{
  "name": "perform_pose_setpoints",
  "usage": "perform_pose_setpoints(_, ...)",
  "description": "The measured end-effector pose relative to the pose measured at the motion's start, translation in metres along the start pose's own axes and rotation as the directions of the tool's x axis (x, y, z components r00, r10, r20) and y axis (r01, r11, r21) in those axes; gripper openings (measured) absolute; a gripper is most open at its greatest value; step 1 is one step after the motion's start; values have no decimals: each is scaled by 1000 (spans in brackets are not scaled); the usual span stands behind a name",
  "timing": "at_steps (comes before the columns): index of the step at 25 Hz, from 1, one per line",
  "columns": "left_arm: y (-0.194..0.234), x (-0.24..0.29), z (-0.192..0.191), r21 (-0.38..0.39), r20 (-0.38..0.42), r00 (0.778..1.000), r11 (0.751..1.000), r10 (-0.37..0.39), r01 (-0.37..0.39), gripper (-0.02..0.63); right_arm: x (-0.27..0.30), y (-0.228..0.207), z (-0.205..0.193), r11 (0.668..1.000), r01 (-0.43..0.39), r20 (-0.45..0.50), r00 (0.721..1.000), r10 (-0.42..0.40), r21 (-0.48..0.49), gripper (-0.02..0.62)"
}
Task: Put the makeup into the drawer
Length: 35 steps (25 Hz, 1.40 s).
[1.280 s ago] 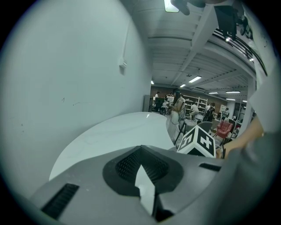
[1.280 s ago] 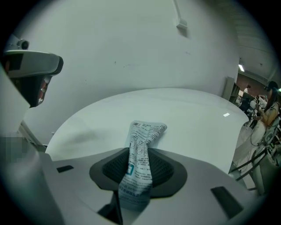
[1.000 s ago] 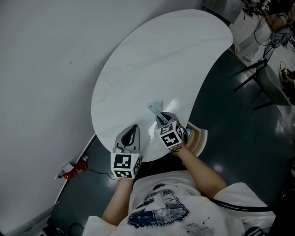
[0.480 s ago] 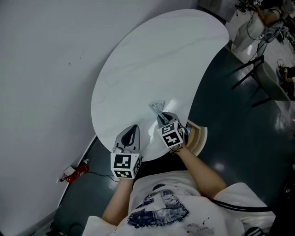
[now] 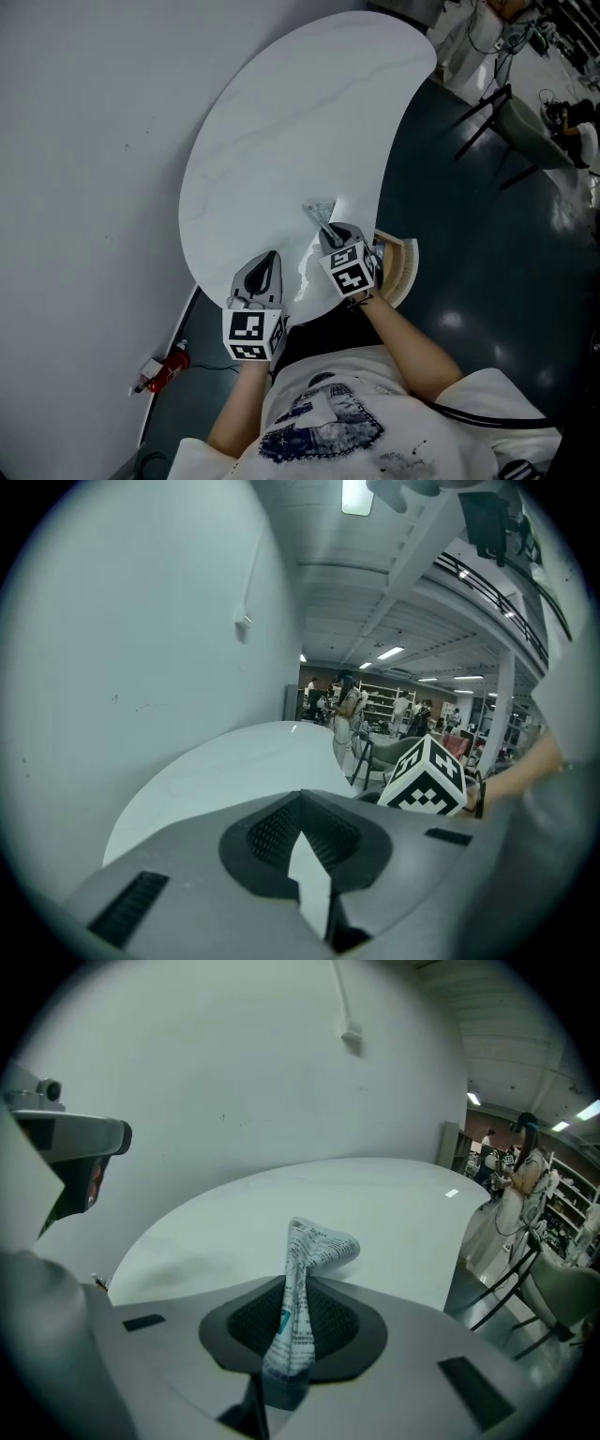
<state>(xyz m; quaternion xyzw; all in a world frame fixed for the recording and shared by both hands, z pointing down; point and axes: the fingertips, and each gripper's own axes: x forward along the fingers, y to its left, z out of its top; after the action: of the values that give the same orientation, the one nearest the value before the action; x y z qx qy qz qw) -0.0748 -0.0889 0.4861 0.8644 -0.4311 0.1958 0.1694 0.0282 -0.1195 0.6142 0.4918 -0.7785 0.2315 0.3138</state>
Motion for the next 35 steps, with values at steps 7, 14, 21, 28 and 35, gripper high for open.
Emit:
perform_pose_setpoints(7, 8, -22, 1, 51, 12, 996, 995, -87, 86, 46, -26, 16, -3, 994, 90, 12, 996, -90, 55, 74)
perform_pose_setpoints(14, 16, -48, 6, 109, 31, 987, 982, -157, 152, 46, -51, 36, -3, 980, 164, 33, 985, -169, 116, 71)
perform_pose_setpoints(21, 18, -68, 2, 150, 36, 972, 963, -232, 224, 47, -72, 62, -5, 960, 227, 50, 970, -238, 162, 69)
perform_pose_setpoints(28, 6, -89, -4, 182, 40, 954, 941, -297, 286, 46, -102, 81, -11, 939, 282, 72, 951, -301, 196, 67)
perform_pose_setpoints(35, -18, -100, -5, 215, 41, 927, 909, -374, 357, 46, -138, 93, -19, 912, 339, 92, 926, -367, 230, 66)
